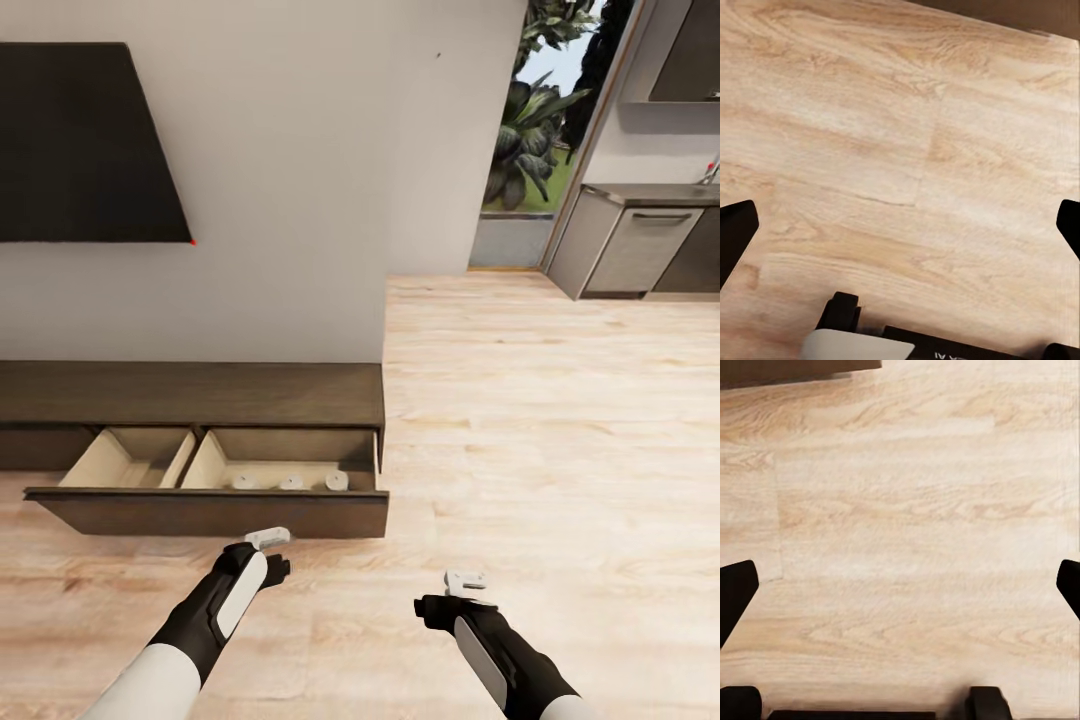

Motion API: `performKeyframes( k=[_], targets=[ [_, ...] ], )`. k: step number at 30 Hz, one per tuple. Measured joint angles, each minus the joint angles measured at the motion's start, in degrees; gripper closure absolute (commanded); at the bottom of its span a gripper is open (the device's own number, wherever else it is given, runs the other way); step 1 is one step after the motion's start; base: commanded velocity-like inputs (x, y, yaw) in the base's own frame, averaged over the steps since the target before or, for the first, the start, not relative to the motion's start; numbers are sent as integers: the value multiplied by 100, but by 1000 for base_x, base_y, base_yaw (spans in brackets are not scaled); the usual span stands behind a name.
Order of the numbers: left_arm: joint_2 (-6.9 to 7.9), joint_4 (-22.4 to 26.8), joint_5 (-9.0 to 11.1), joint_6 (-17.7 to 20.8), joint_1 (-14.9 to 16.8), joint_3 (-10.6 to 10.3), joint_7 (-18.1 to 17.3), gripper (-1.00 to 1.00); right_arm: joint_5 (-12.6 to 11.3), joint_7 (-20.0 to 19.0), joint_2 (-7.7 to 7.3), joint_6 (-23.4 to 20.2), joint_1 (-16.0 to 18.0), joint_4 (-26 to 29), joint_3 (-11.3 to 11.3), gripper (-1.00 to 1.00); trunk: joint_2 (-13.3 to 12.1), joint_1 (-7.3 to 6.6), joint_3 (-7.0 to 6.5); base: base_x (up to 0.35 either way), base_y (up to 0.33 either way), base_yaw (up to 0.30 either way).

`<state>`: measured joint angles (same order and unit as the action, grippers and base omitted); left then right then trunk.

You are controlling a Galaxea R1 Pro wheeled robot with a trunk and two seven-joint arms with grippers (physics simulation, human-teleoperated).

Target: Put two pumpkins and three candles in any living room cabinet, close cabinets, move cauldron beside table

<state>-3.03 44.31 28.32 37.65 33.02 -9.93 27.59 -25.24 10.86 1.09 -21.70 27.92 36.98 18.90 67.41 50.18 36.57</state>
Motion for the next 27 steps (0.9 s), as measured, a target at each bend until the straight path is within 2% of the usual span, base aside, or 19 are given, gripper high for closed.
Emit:
performKeyframes(
  k=[8, 10, 27],
  targets=[
    [0, 5, -1, 82, 0, -7, 0, -100, -1, 8, 25, -10, 0, 0, -8, -100, 0, -1, 0, -124, 290, 0],
    [1, 10, 0, 194, 0, -8, -22, -100, 0, 9, 33, -9, 0, 0, -4, -100, 0, -1, 0, -32, 305, 0],
    [9, 9, 0, 209, 0, -8, -42, -100, 0, 9, 38, -22, 0, -8, -8, -100, 0, -2, 0, -3, 313, 0]
  ],
)
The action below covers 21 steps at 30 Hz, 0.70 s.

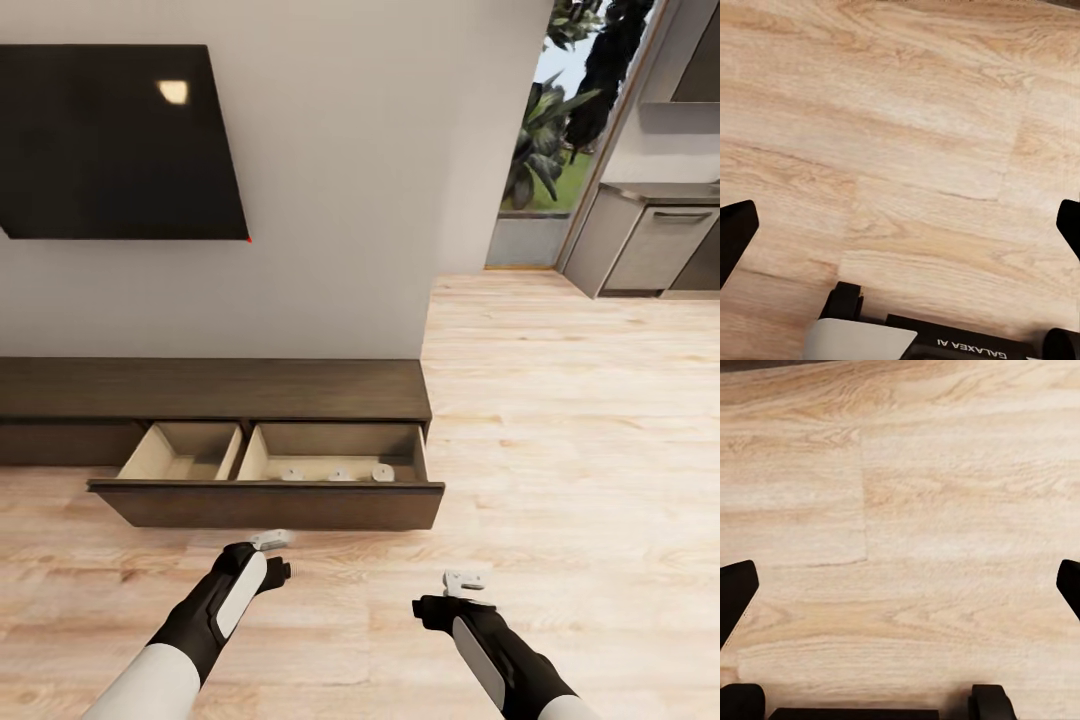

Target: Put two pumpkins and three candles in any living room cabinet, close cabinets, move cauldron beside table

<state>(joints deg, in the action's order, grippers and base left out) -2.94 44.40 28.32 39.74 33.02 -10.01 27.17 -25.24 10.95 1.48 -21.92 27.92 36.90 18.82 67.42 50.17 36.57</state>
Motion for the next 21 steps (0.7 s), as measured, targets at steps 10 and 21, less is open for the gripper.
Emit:
performKeyframes(
  k=[10, 21],
  targets=[
    [2, -5, 0, 0, 0, 0, -2, -100, 0, 0, 3, -5, 0, -1, 0, -100, 0, 0, 0, 0, 314, 0],
    [0, -8, 0, 5, 0, -6, -3, -100, 0, 3, -1, -5, 0, -1, -2, -100, 0, 0, 0, 0, 266, 0]
  ],
)
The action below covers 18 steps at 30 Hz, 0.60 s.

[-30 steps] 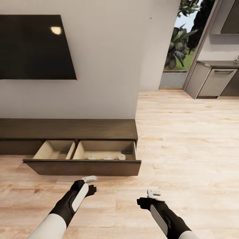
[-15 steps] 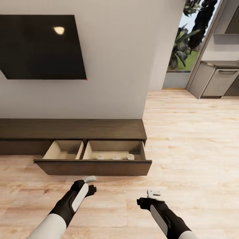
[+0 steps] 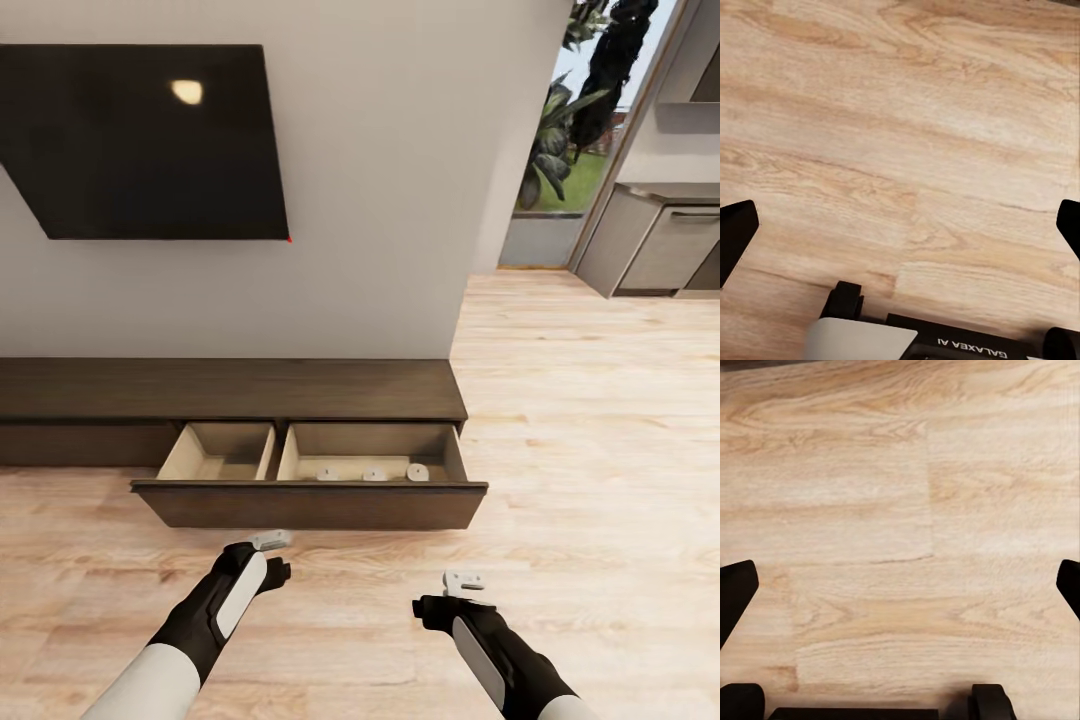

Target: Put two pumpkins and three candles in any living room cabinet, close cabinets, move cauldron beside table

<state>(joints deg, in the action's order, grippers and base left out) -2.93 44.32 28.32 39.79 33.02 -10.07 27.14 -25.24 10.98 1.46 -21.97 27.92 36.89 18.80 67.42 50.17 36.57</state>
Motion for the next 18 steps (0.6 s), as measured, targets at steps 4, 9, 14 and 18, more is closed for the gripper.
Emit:
performKeyframes(
  k=[4, 9, 14, 18],
  targets=[
    [0, -1, -3, -1, 0, -4, 3, -100, 0, 2, 3, -1, 0, 0, -1, -100, 0, 0, 0, 0, 64, 0],
    [-6, 6, -10, -6, 0, -6, 20, -100, 0, 1, -1, 4, 0, 1, -2, -100, 0, 0, 0, 0, 12, 0],
    [-8, 147, -17, -7, 0, -2, 47, -100, 0, -1, -1, 11, 0, 1, -2, -100, 119, 65, 53, 0, 1, 0],
    [-8, 279, -18, -7, 0, -6, 51, -100, 0, 0, -2, 11, 0, 1, -2, -100, 279, 153, 125, 0, 0, 0]
  ],
)
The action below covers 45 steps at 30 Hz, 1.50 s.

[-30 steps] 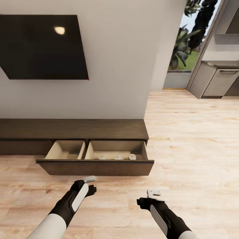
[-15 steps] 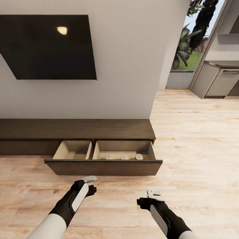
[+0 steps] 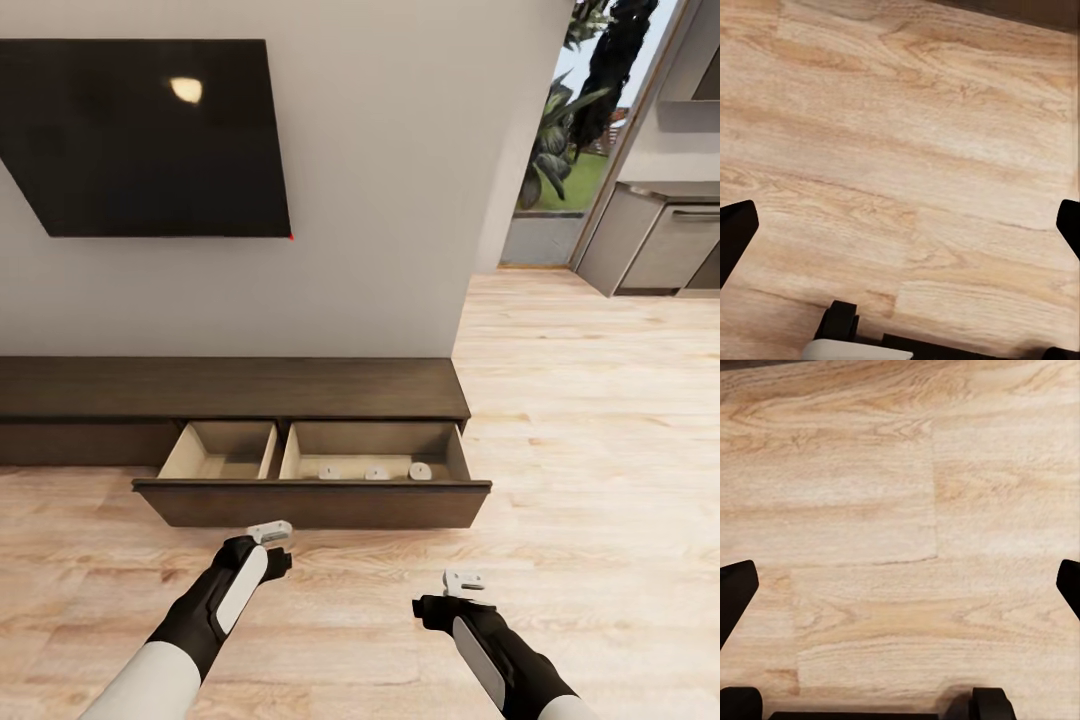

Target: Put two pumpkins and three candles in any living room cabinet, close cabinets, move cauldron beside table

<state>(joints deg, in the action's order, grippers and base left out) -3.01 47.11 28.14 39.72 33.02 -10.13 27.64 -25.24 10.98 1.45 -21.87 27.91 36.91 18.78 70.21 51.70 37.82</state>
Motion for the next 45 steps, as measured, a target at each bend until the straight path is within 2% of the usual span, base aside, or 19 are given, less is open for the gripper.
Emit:
performKeyframes(
  k=[15, 24, 28, 34, 37, 39, 42, 44, 45],
  targets=[
    [2, 32, -3, -64, -1, -31, -1, -100, 0, 6, -23, -54, 0, 23, 3, -100, 602, 330, 269, 0, 0, 0],
    [-106, -16, -14, -103, -15, -292, -35, -100, 2, -12, -33, 85, 0, 19, 17, -100, 963, 527, 431, 0, 0, 0],
    [-102, -38, -44, -161, -10, -335, -50, -100, -26, -5, -21, 747, 0, -74, 11, -100, 1123, 615, 503, 0, 0, 0],
    [-90, -41, -61, -200, -11, -436, -44, -100, -25, -89, -31, 1272, 0, -89, 3, -100, 1364, 747, 611, 0, 0, 0],
    [-69, -151, -70, -598, -19, -456, -46, -100, -44, -105, -25, 2037, 0, -244, 4, -100, 1485, 813, 665, 0, 0, 0],
    [-69, -331, -74, -928, -22, -458, -50, -100, -24, -102, -7, 2461, -3, -553, -7, -100, 1565, 857, 701, 0, 0, 0],
    [-58, -561, -80, -1381, -27, -458, -50, -100, -6, -98, 4, 3009, -2, -1046, -6, -100, 1685, 923, 755, 0, 0, 0],
    [-48, -651, -81, -1712, -34, -461, -47, -100, -5, -98, 6, 3252, -2, -1178, -9, -100, 1766, 967, 791, 0, 0, 0],
    [-42, -748, -77, -2037, -43, -462, -45, -100, -9, -99, 7, 3427, -2, -1251, -10, -100, 1806, 989, 809, 0, 0, 0]
  ],
)
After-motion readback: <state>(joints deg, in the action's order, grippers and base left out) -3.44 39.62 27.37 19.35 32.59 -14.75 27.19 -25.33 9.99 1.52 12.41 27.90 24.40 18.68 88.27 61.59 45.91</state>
